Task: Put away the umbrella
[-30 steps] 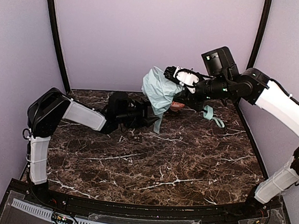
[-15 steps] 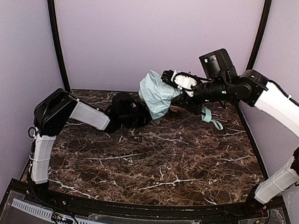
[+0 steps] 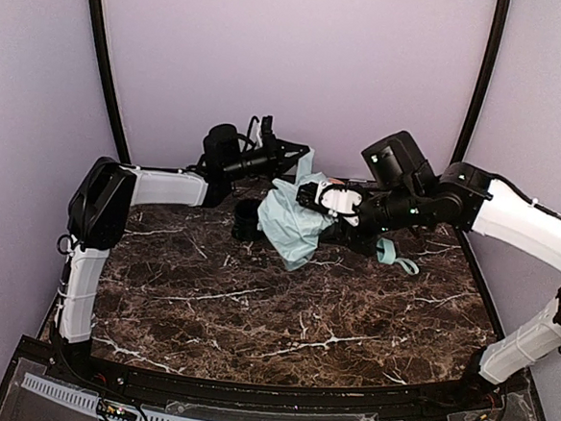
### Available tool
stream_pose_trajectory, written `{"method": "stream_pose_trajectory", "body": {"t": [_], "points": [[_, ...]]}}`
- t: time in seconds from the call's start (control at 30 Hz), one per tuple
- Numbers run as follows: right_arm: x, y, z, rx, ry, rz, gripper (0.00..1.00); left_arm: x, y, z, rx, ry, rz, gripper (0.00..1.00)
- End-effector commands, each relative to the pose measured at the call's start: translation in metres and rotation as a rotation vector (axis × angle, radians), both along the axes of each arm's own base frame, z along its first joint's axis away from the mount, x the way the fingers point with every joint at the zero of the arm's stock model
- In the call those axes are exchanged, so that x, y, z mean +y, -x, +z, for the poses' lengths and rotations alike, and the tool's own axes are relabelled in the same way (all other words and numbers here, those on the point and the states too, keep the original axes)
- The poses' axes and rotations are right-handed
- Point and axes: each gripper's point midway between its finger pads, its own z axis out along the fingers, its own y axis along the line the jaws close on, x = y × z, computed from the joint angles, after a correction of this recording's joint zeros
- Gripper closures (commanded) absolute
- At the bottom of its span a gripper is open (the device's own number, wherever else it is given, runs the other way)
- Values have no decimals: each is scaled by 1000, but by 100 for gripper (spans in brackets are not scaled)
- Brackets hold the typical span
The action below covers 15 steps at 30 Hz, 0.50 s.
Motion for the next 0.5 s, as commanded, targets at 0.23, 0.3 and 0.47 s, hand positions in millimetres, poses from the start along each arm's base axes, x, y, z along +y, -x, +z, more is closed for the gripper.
{"method": "stream_pose_trajectory", "body": {"t": [0.23, 0.3, 0.47], "points": [[13, 35, -107, 243, 78, 70, 100, -1, 137, 136, -1031, -34, -243, 100], [12, 23, -115, 295, 59, 21, 100, 0, 171, 141, -1140, -27, -272, 100], [-3, -7, -111, 397, -91, -83, 100, 24, 226, 155, -1342, -48, -224, 100]]}}
